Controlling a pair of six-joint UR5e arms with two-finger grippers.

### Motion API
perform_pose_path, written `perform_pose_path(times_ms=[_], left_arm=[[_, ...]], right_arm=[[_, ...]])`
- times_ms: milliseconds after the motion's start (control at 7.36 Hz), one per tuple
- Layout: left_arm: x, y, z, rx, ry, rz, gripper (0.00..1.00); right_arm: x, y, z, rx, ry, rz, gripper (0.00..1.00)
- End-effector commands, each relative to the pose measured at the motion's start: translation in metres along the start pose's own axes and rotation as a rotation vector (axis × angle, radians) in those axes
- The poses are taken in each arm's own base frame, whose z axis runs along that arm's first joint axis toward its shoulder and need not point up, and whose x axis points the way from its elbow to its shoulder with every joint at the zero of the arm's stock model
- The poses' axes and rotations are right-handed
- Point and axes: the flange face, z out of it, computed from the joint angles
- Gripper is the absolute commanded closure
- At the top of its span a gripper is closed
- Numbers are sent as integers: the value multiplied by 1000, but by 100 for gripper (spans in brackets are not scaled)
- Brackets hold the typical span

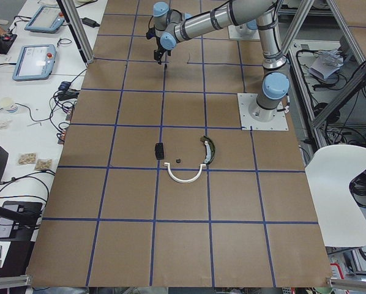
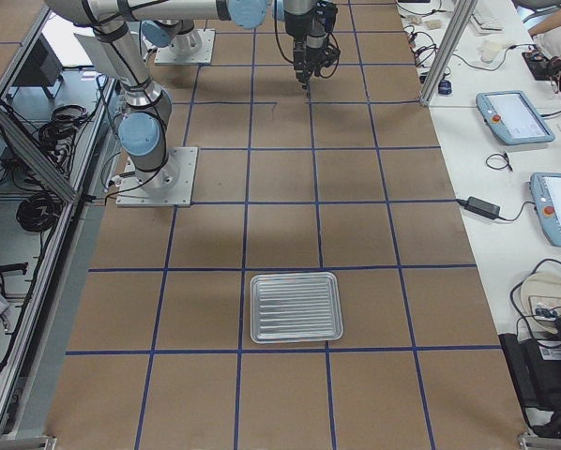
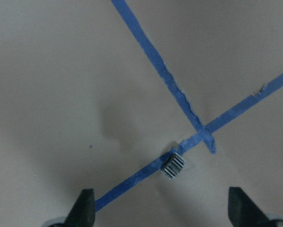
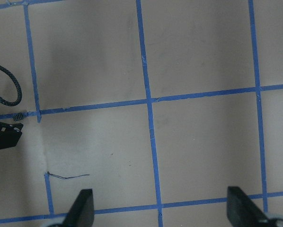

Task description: Place bearing gear from tray to pile

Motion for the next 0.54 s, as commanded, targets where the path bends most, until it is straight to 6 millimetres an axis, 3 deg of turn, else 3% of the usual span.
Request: perform_pose_path(times_ms=[0, 136, 408], left_arm=[[3, -8, 24, 10, -3, 24, 2], [3, -8, 32, -2, -1, 28, 4], [4, -7, 38, -12, 4, 40, 14]], right_arm=[[15, 14, -5, 18, 92, -11, 0], [21, 12, -21, 59, 169, 10, 0], [21, 7, -20, 57, 137, 68, 0]])
